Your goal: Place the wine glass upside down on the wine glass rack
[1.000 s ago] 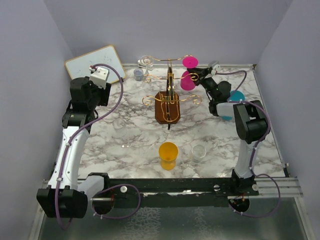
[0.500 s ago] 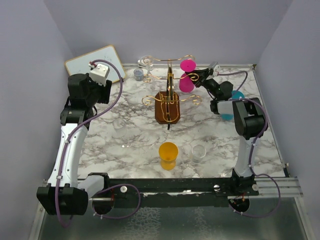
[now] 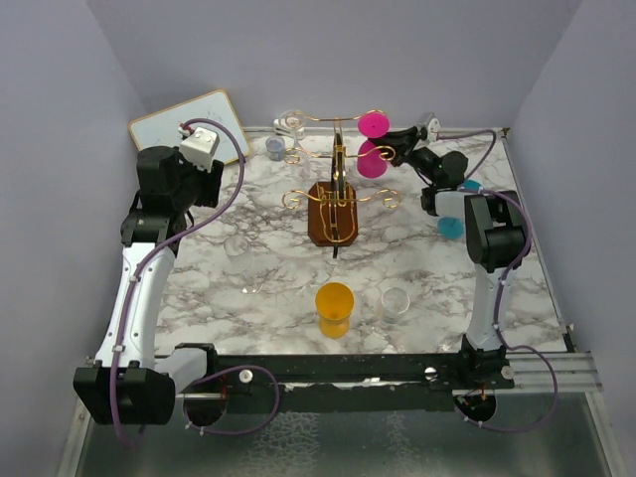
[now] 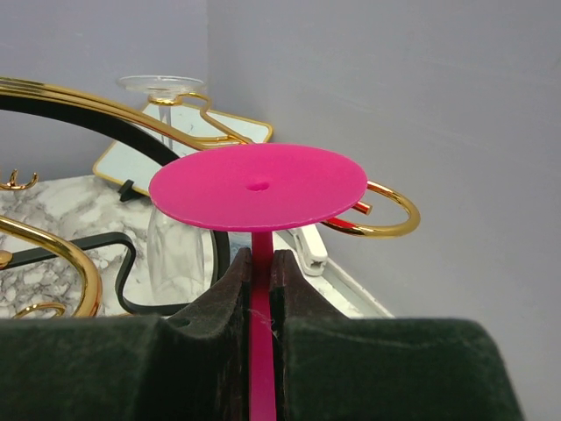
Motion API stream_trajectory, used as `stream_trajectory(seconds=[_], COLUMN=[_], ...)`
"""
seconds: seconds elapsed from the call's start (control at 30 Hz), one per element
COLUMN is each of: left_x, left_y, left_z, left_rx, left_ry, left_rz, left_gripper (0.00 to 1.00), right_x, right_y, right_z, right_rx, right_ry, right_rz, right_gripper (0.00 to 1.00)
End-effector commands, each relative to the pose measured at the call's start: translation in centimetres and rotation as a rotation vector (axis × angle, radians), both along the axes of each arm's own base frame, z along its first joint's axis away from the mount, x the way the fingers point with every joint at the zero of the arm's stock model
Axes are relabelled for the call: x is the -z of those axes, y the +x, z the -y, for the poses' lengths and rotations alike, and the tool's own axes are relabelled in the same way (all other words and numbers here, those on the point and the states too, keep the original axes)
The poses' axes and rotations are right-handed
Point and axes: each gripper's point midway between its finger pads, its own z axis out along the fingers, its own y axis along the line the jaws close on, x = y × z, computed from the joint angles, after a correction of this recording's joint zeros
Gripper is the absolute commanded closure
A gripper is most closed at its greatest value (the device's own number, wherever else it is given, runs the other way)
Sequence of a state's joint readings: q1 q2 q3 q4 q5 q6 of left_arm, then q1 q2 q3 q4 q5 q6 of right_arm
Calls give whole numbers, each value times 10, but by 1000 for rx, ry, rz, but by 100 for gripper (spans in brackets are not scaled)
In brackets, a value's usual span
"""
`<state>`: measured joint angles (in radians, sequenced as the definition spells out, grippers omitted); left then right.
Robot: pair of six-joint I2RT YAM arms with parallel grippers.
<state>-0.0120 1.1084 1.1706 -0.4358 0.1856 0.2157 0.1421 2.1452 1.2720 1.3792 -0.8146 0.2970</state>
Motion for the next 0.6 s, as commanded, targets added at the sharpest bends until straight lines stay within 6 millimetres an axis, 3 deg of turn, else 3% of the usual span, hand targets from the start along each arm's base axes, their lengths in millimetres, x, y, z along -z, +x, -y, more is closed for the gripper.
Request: stream_trajectory(seconds=[0.0, 0.57], left_x=[-14, -16], left_y=[4, 3], left_z=[1, -2], left_rx=[10, 0], left_ry=[-15, 4], left_rz=[34, 50], left_gripper=[45, 45], right_x=[4, -3], right_y=[6, 32], right_z=[-4, -9], right_rx=[-34, 0], right_ry=[-2, 30], right_rz=[-37, -106], right_gripper=[99, 99])
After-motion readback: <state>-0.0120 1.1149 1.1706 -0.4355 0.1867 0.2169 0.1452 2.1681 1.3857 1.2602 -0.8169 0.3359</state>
